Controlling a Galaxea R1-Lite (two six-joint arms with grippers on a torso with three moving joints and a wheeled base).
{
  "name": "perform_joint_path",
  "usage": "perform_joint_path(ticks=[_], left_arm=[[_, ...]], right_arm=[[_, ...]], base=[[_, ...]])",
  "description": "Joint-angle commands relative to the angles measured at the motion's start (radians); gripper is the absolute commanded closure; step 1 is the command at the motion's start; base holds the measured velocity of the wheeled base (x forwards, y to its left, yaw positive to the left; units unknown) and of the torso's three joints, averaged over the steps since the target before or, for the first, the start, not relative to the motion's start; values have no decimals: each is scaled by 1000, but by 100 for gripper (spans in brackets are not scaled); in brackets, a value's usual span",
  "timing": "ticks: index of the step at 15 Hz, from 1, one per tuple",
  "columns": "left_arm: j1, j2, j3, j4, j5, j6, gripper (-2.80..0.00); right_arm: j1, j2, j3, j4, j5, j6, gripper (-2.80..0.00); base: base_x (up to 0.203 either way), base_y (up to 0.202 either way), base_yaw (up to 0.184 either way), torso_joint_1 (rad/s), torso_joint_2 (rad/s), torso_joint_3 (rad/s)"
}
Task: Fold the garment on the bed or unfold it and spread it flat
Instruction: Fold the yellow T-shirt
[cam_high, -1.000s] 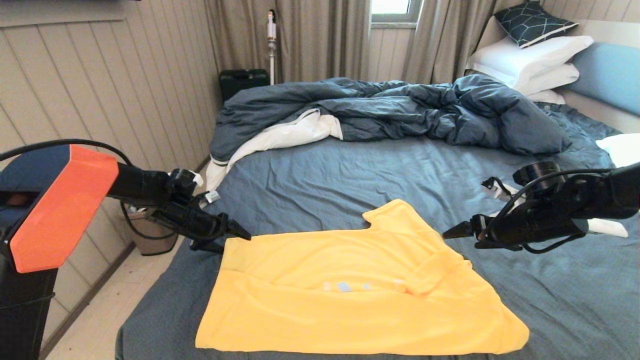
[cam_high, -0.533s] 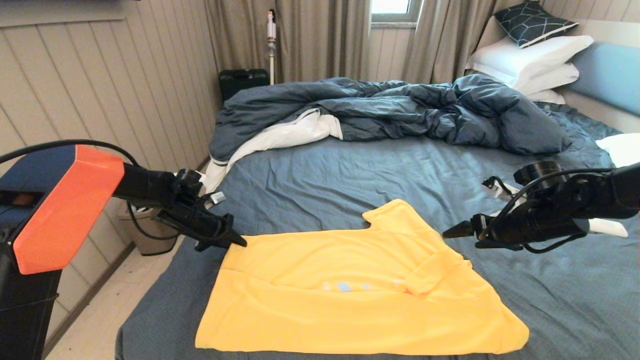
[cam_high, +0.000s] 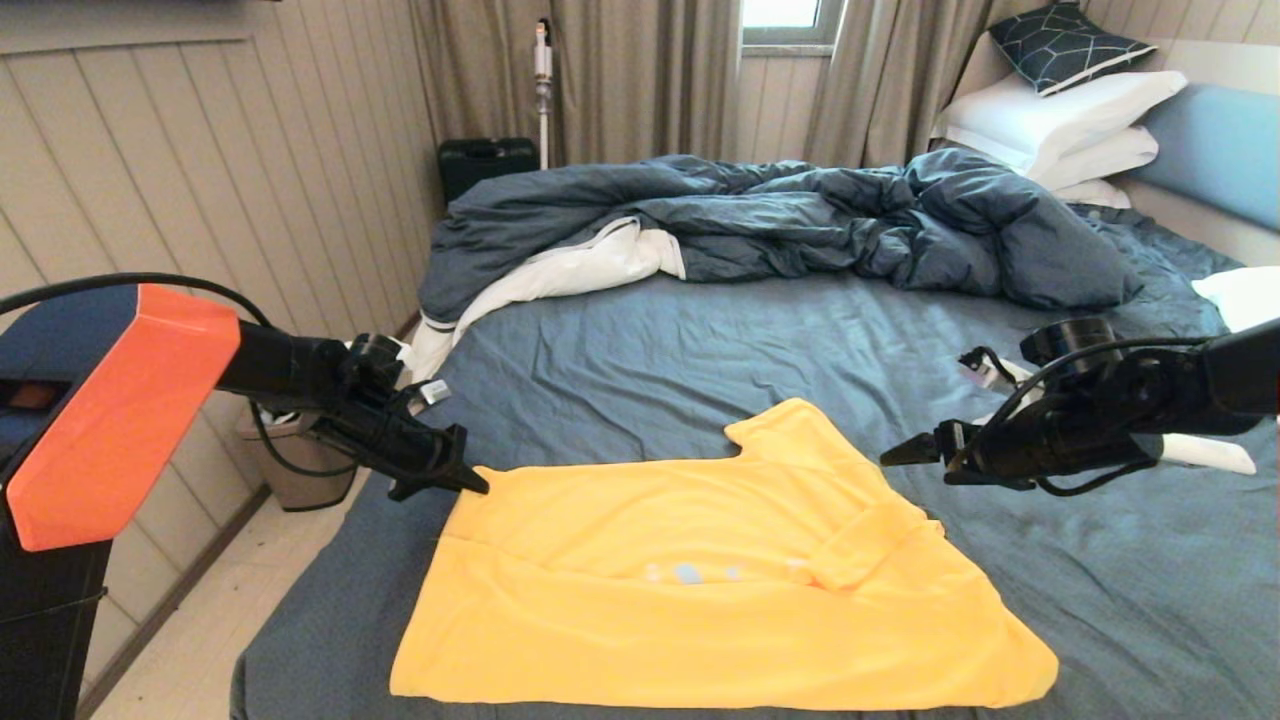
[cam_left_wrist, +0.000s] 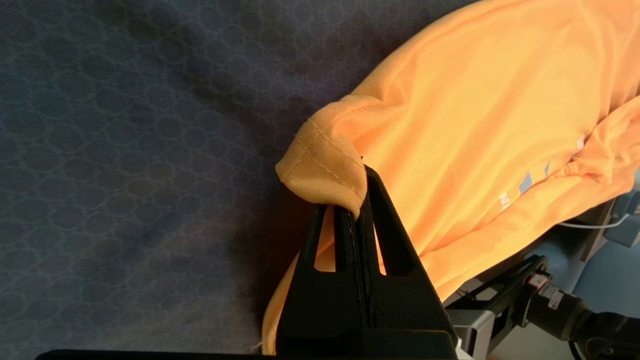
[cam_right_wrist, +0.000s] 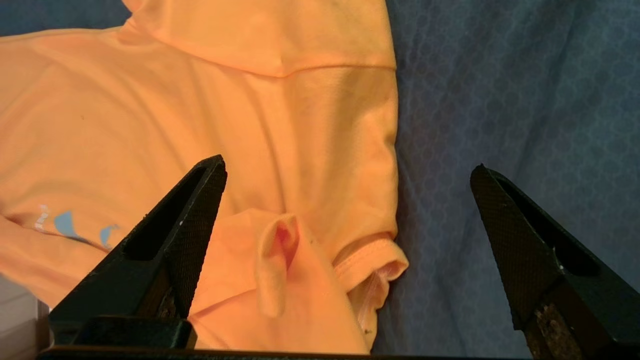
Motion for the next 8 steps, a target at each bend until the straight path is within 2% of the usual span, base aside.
perform_joint_path(ticks=[1,4,8], left_arm=[[-1,-7,1,3,-3,-1,0],[-1,-9,1,1,-3,-3,0],[-5,-9,1,-1,-5,-3,0]], right_arm=[[2,64,-30,-1,3,2,-280],[10,103,-51,-1,6,21,-280],[24,127,-106,-3,12,98,-280]], base=[[0,0,0,0,0,0],[0,0,0,0,0,0],[0,0,0,0,0,0]])
